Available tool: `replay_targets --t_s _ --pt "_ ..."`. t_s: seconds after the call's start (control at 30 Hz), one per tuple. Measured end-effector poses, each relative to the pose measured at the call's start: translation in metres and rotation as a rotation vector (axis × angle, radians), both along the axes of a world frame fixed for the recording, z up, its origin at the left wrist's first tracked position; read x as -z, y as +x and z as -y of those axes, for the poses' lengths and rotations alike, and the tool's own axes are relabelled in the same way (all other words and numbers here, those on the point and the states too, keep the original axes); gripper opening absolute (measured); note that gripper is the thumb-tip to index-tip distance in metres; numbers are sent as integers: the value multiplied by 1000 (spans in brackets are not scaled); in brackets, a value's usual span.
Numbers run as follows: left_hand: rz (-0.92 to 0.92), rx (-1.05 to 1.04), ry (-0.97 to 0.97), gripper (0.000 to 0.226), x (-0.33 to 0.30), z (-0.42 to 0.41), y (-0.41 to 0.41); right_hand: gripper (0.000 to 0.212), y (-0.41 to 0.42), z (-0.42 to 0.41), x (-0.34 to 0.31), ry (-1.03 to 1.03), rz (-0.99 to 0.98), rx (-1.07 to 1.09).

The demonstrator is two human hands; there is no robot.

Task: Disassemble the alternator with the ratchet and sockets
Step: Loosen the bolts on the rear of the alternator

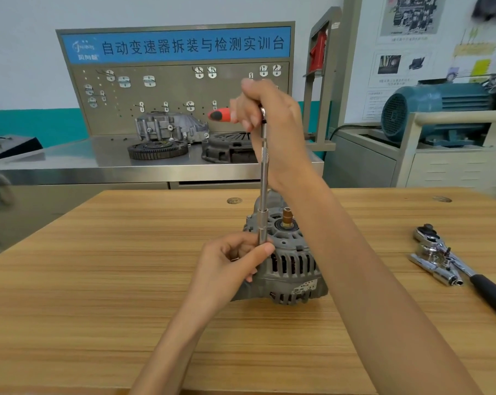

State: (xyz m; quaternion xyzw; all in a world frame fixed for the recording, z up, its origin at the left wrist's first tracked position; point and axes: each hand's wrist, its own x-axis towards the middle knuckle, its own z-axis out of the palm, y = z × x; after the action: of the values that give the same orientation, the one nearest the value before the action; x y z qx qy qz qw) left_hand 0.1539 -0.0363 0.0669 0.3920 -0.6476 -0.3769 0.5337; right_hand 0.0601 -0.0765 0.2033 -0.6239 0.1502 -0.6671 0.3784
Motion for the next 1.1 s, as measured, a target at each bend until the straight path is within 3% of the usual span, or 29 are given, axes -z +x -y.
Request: replay_targets --t_s 0.07,0.17,0.23,0.27,0.33,0.57,0.67,0.7,0.77,0.87,0.9,0.93,1.0,1.1 --pt "3 -25 -4 15 -1 1 -1 47 3 -2 3 -72 -26 180" --pt "-5 -50 -2 25 0 0 -3 43 10 -6 9 -278 -166 710" --pt "-22 -66 19 20 0 0 -4 34 13 -8 13 -340 -355 1159" --pt "-25 -73 28 12 0 0 -4 32 14 -8 13 -334 -390 1248" --pt "-25 -80 39 7 0 0 -5 34 12 -6 12 -297 -350 1158" --pt "13 -3 10 8 -3 -4 -1 48 -1 3 0 -109 -194 142" --pt "-5 -10 21 7 -4 -4 -1 59 -1 1 -1 0 -73 -125" --pt "-10 -19 29 7 -4 -3 -1 57 1 1 0 2 -54 -97" --pt "-11 -40 29 14 -3 -2 -2 47 6 0 4 -82 -72 173" --pt "-18 -60 31 12 -1 0 -2 34 16 -4 14 -373 -238 982" --pt "-24 -63 40 10 -1 1 -2 31 19 -6 16 -431 -276 1200" --pt "-27 -61 45 7 -1 1 -2 30 21 -7 17 -465 -268 1284" --pt "-21 -51 44 5 -1 1 -2 33 21 -5 15 -474 -204 1134" --pt "-1 -12 20 6 -3 -1 -2 43 14 -4 7 -306 -156 574"
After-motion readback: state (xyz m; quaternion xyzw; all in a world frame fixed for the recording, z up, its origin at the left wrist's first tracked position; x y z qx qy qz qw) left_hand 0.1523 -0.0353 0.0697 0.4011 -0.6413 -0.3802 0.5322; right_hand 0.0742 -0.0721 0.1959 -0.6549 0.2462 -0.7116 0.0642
